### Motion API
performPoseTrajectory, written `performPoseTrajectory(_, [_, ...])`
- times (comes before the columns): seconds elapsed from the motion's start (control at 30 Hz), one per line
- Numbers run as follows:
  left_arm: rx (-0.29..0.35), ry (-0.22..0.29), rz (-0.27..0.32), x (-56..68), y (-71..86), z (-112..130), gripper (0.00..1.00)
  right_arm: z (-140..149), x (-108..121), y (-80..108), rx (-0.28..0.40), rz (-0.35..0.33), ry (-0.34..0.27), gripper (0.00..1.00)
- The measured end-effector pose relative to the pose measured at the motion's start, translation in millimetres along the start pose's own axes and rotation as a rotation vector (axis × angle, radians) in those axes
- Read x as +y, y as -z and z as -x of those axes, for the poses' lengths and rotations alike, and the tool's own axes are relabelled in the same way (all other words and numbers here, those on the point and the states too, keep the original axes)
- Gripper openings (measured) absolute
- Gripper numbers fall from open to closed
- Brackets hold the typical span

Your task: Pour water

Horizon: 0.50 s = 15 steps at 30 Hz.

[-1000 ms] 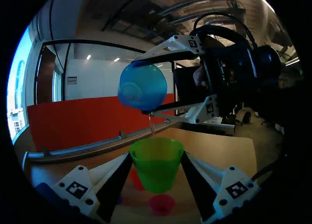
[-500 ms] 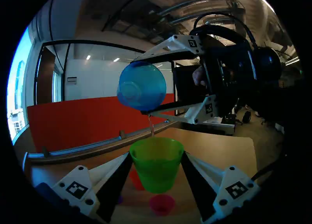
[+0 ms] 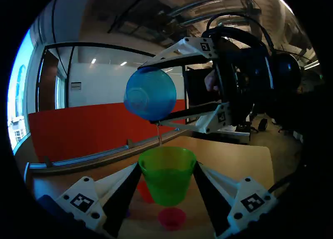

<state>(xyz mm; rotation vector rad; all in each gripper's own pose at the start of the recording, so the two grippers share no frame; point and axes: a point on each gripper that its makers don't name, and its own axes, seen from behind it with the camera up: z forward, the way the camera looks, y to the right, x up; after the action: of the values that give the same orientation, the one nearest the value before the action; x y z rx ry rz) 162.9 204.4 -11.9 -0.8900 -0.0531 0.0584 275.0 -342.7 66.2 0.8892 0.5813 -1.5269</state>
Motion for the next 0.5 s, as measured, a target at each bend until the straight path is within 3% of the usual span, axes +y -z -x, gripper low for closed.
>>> performPoseTrajectory(0.5, [0.005, 0.005, 0.002, -0.2, 0.3, -2.5, 0.86, -3.3, 3.3, 1.9, 0.003, 0.01, 0.028, 0.92])
